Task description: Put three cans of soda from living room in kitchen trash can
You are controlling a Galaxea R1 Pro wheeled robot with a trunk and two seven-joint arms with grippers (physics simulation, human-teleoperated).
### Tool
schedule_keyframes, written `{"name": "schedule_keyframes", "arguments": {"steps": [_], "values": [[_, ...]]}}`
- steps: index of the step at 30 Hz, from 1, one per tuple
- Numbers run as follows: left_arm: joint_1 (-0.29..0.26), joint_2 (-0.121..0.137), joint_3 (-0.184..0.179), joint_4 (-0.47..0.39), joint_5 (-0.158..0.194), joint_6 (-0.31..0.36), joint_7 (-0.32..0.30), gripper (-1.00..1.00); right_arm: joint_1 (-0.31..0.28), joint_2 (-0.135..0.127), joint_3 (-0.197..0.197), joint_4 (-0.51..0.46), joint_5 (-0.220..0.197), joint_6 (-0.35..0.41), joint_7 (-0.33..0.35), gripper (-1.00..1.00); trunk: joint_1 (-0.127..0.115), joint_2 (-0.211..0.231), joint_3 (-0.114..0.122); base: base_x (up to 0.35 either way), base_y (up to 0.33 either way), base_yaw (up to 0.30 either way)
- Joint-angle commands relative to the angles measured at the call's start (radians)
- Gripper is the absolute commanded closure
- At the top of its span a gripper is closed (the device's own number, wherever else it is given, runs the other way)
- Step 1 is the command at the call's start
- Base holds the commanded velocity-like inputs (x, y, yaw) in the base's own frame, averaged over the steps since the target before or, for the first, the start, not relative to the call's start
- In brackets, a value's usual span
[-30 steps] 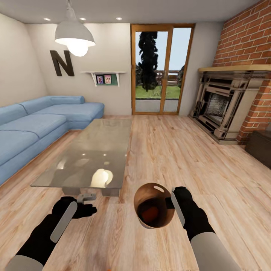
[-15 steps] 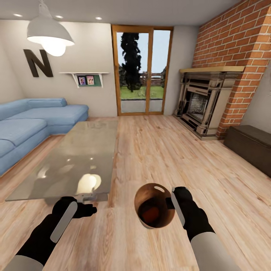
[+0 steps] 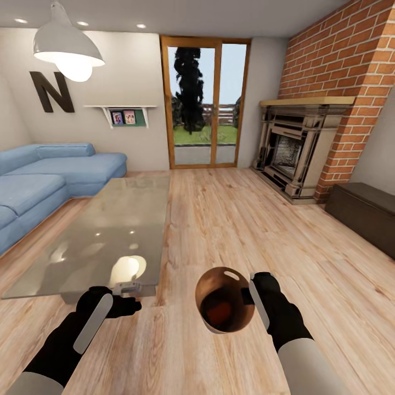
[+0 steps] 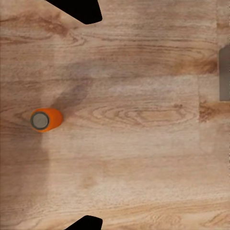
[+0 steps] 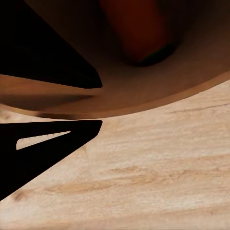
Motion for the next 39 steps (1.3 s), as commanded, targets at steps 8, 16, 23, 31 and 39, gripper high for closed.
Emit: {"name": "schedule_keyframes", "arguments": {"steps": [8, 16, 23, 31, 39], "values": [[0.0, -0.001, -0.001, 0.001, -0.001, 0.0, 0.0, -1.0, 0.0, 0.001, 0.002, -0.001, -0.008, 0.0, 0.0, 1.0, 0.0, 0.0, 0.0, -0.002, 0.021, 0.0], [0.0, -0.003, 0.0, 0.003, -0.002, 0.0, 0.001, -1.0, -0.001, 0.005, 0.002, -0.01, -0.008, 0.0, 0.0, 1.0, 0.0, 0.0, 0.0, -0.011, 0.001, 0.0], [0.0, -0.005, 0.0, 0.004, -0.002, 0.0, 0.001, -1.0, -0.06, 0.009, -0.04, -0.021, -0.007, 0.0, -0.001, 1.0, 0.0, 0.0, 0.0, -0.001, 0.0, 0.0], [0.0, -0.005, 0.004, 0.01, -0.002, 0.0, 0.002, -1.0, -0.365, -0.046, -0.263, 0.271, 0.0, 0.0, -0.032, 1.0, 0.0, 0.0, 0.0, 0.0, 0.0, 0.0], [0.0, -0.006, 0.005, 0.015, 0.0, 0.0, 0.002, -1.0, -0.747, -0.252, -0.496, 0.796, 0.0, 0.0, -0.252, 1.0, 0.0, 0.0, 0.0, 0.0, 0.0, 0.0]]}}
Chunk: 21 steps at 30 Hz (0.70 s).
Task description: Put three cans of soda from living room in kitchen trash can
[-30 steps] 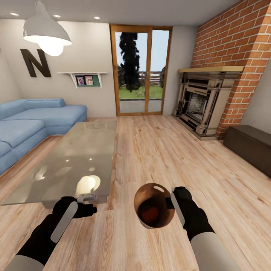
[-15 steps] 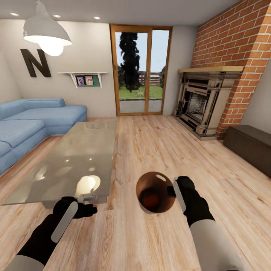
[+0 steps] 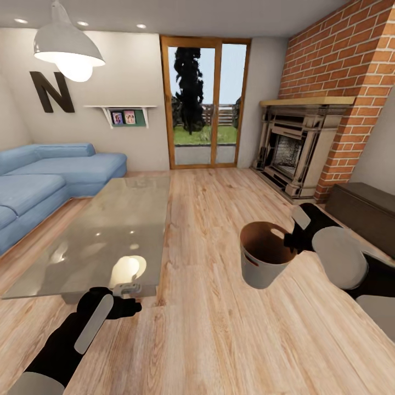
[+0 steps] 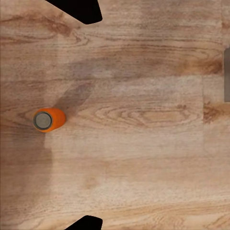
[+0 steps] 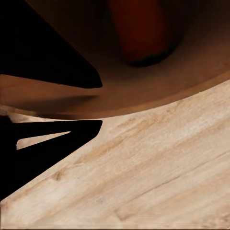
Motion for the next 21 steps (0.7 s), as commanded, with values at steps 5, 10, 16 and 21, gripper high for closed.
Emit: {"name": "schedule_keyframes", "arguments": {"steps": [5, 10, 16, 21], "values": [[0.0, -0.001, 0.0, 0.001, 0.0, 0.0, 0.0, -1.0, -0.047, -0.028, -0.031, 0.076, -0.046, 0.0, -0.034, 1.0, 0.0, 0.0, 0.0, 0.0, 0.0, 0.0], [0.0, -0.002, 0.0, 0.002, 0.001, 0.0, 0.001, -1.0, -0.053, -0.027, -0.016, 0.091, -0.046, 0.0, -0.042, 1.0, 0.0, 0.0, 0.0, 0.0, 0.0, 0.0], [0.0, -0.003, -0.003, 0.005, 0.002, 0.0, 0.004, -1.0, -0.054, -0.019, -0.004, 0.095, -0.045, 0.0, -0.043, 1.0, 0.0, 0.0, 0.0, 0.0, 0.0, 0.0], [0.0, -0.004, -0.005, 0.048, 0.002, 0.0, 0.009, -1.0, -0.054, -0.005, -0.002, 0.096, -0.044, 0.0, -0.044, 1.0, 0.0, 0.0, 0.0, 0.0, 0.0, 0.0]]}}
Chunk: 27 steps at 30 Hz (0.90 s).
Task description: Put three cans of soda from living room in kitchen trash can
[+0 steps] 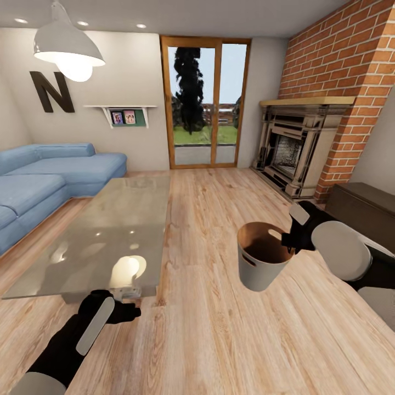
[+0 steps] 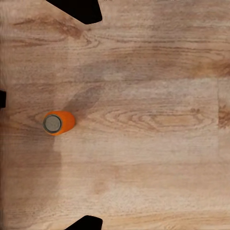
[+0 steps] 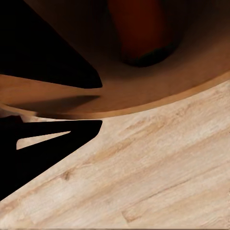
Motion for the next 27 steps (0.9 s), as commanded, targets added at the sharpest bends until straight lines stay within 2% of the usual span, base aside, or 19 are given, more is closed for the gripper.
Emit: {"name": "schedule_keyframes", "arguments": {"steps": [1, 5, 11, 16, 19, 22, 27], "values": [[0.0, 0.0, 0.001, 0.023, 0.001, 0.0, 0.001, -1.0, 0.0, 0.007, -0.004, -0.001, -0.005, 0.0, 0.0, 1.0, 0.0, 0.0, 0.0, 0.0, 0.0, 0.0], [0.0, 0.0, 0.006, 0.069, 0.002, 0.0, 0.001, -1.0, 0.0, 0.019, -0.003, -0.001, -0.004, 0.0, 0.0, 1.0, 0.0, 0.0, 0.0, 0.0, 0.0, 0.0], [0.0, -0.001, 0.008, 0.086, 0.005, 0.0, -0.002, -1.0, 0.002, 0.034, 0.001, -0.001, -0.003, 0.0, 0.0, 1.0, 0.0, 0.0, 0.0, 0.0, 0.0, 0.0], [0.0, -0.002, 0.008, 0.092, 0.005, 0.0, -0.003, -1.0, 0.002, 0.038, 0.058, -0.001, -0.004, 0.0, 0.002, 1.0, 0.0, 0.0, 0.0, 0.0, 0.0, 0.0], [0.0, -0.003, 0.008, 0.096, 0.004, 0.0, -0.002, -1.0, 0.002, 0.039, 0.08, -0.001, -0.005, 0.0, 0.004, 1.0, 0.0, 0.0, 0.0, 0.0, 0.0, 0.0], [0.0, -0.003, 0.008, 0.113, 0.003, 0.0, -0.001, -1.0, 0.002, 0.041, 0.088, -0.001, -0.005, 0.0, 0.005, 1.0, 0.0, 0.0, 0.0, 0.0, 0.0, 0.0], [-0.003, -0.012, 0.008, 0.208, 0.004, 0.0, -0.002, -1.0, 0.001, 0.057, 0.095, -0.001, -0.006, 0.0, 0.006, 1.0, 0.0, 0.0, 0.0, 0.0, 0.0, 0.0]]}}
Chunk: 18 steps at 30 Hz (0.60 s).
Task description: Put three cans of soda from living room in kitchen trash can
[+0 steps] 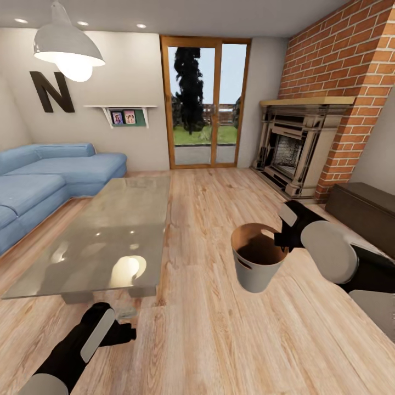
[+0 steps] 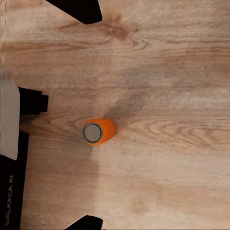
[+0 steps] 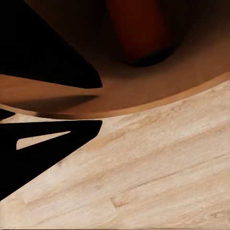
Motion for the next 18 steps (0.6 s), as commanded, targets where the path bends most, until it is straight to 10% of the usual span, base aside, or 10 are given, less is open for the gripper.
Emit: {"name": "schedule_keyframes", "arguments": {"steps": [1, 9, 18], "values": [[0.0, -0.001, 0.0, 0.01, -0.001, 0.0, 0.0, -1.0, -0.001, 0.006, -0.006, -0.001, -0.006, 0.0, 0.0, 1.0, 0.0, 0.0, 0.0, 0.0, 0.0, 0.0], [-0.006, -0.006, -0.005, 0.147, -0.007, -0.11, -0.002, -1.0, -0.001, 0.072, -0.003, -0.002, -0.005, 0.0, -0.002, 1.0, 0.0, 0.0, 0.0, 0.0, 0.0, 0.0], [-0.029, -0.017, -0.012, 0.21, -0.009, -0.181, -0.055, -1.0, -0.001, 0.079, 0.042, -0.004, -0.006, 0.0, -0.002, 1.0, 0.0, 0.0, 0.0, 0.0, 0.0, 0.0]]}}
